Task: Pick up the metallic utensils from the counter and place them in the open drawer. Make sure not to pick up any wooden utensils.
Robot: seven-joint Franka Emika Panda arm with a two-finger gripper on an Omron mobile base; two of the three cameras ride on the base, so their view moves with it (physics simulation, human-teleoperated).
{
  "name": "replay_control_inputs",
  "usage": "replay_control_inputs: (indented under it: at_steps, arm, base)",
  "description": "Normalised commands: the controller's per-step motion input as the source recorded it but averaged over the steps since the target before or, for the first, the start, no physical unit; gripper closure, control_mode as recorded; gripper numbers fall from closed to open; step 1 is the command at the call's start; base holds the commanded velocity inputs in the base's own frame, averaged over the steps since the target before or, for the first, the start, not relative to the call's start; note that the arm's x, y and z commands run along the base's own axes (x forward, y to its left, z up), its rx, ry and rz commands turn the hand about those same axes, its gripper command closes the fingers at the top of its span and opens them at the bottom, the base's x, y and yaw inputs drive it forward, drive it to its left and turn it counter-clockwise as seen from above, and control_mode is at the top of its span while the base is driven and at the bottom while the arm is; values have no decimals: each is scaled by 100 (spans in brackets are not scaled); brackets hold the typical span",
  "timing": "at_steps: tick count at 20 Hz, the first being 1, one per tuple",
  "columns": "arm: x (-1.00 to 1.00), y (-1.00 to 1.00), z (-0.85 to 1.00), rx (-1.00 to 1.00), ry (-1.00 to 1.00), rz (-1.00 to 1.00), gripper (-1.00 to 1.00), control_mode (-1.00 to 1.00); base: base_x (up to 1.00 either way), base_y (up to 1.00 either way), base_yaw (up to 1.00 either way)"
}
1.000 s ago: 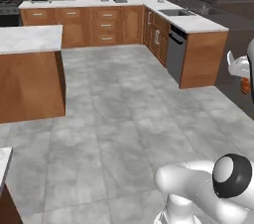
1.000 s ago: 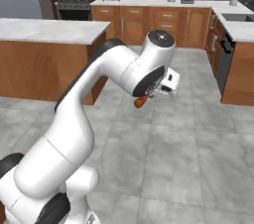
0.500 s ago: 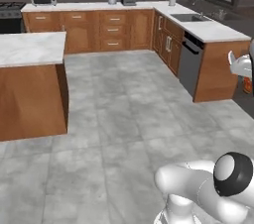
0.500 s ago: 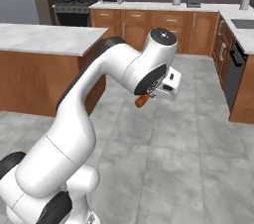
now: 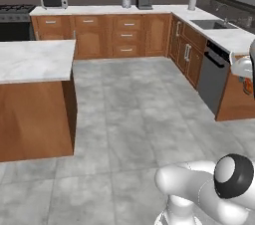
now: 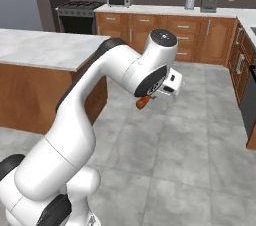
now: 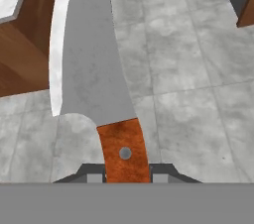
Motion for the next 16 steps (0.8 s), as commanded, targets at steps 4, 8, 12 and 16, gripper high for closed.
replay_control_inputs:
  at_steps: [4, 8, 12, 16]
  arm:
    - [0, 0, 0, 0, 0, 0, 100, 100]
    - [0, 0, 0, 0, 0, 0, 100, 100]
    - [0, 0, 0, 0, 0, 0, 100, 100]
    - [0, 0, 0, 0, 0, 0, 100, 100]
  base:
    - [100, 0, 15]
    - [100, 0, 14]
    - [100, -1, 14]
    - [100, -6, 15]
